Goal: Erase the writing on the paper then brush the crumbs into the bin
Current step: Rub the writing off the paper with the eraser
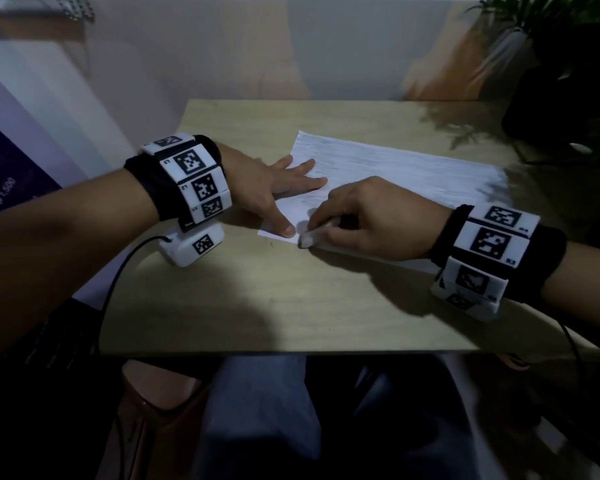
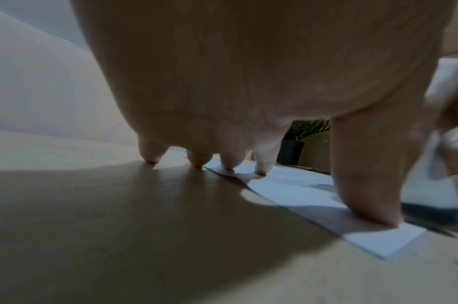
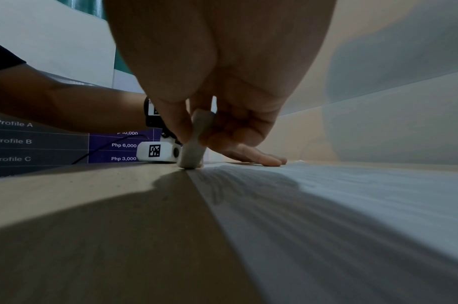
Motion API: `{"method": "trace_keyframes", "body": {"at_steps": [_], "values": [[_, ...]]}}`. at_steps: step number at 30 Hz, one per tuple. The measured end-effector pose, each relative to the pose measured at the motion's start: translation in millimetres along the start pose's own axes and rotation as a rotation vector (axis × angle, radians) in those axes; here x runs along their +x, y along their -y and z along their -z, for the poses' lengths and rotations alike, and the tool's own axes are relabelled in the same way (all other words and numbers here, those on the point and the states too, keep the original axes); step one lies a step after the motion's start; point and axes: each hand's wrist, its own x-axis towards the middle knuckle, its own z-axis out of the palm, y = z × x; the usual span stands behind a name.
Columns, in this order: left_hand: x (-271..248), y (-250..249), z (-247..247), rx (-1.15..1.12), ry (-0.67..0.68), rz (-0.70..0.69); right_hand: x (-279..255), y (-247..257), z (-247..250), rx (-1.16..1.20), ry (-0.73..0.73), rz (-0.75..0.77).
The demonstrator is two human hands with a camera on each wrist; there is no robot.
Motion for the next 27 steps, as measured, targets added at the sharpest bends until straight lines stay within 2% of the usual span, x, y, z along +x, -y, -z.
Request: {"method": "trace_keyframes", "body": {"at_steps": [4,6,7,10,14,18,23,27], "values": [[0.3,-0.1,-0.5,0.008,0.000,0.000,0.6,-10.0,4.1,-0.092,-0.142,-0.154],[0.3,0.5,-0.8,0.009,-0.002,-0.002,0.7,-11.8,6.0,-0.083,-0.204,-0.162],[0.1,1.2,-0.9,0.004,0.000,-0.006,0.2,-11.7,6.2,-0.069,-0.193,-0.138],[0.3,2.2,-0.6,-0.006,0.005,-0.009,-2.6,-9.4,7.3,0.005,-0.022,-0.105],[-0.4,1.3,-0.1,-0.012,0.000,-0.009,-2.4,-15.3,13.8,-0.014,-0.066,-0.155],[0.9,1.0,-0.1,-0.004,0.002,-0.003,-8.1,-7.8,10.4,0.079,0.046,-0.119],[1.9,0.0,-0.3,-0.003,0.000,-0.003,-6.1,-14.2,11.4,-0.037,-0.084,-0.138],[3.1,-0.1,0.0,-0.002,0.003,0.002,-9.7,-10.4,9.0,0.069,0.039,-0.131]]}}
